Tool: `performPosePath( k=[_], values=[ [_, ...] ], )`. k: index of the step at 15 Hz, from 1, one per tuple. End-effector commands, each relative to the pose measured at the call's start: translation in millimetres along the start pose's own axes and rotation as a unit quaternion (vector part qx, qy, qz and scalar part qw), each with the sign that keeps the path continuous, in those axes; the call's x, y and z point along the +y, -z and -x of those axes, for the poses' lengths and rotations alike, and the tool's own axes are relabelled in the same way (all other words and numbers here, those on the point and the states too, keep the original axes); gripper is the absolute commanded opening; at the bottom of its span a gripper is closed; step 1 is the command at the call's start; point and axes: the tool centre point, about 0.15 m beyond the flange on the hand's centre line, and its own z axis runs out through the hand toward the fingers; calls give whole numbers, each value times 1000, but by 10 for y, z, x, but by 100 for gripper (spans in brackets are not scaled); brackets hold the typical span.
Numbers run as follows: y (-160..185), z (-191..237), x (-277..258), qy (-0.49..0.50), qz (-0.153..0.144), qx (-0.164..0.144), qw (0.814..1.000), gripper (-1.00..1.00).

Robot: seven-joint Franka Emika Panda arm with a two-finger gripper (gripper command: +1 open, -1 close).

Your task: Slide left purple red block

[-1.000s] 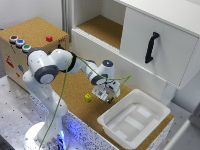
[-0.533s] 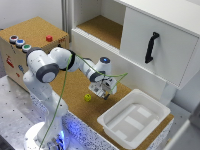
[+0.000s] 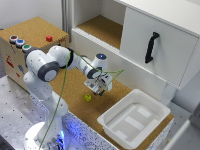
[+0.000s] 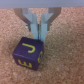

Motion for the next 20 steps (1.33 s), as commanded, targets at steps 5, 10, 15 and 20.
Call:
performPosePath(
  k=[5, 10, 15, 20],
  values=[
    [137, 255, 462, 12, 9, 1, 1000, -100],
    [93, 332, 237, 29, -5, -1, 1000, -100],
    [73, 404, -10, 46, -5, -4, 999, -100],
    [37, 246, -219, 46, 2, 23, 999, -100]
  ],
)
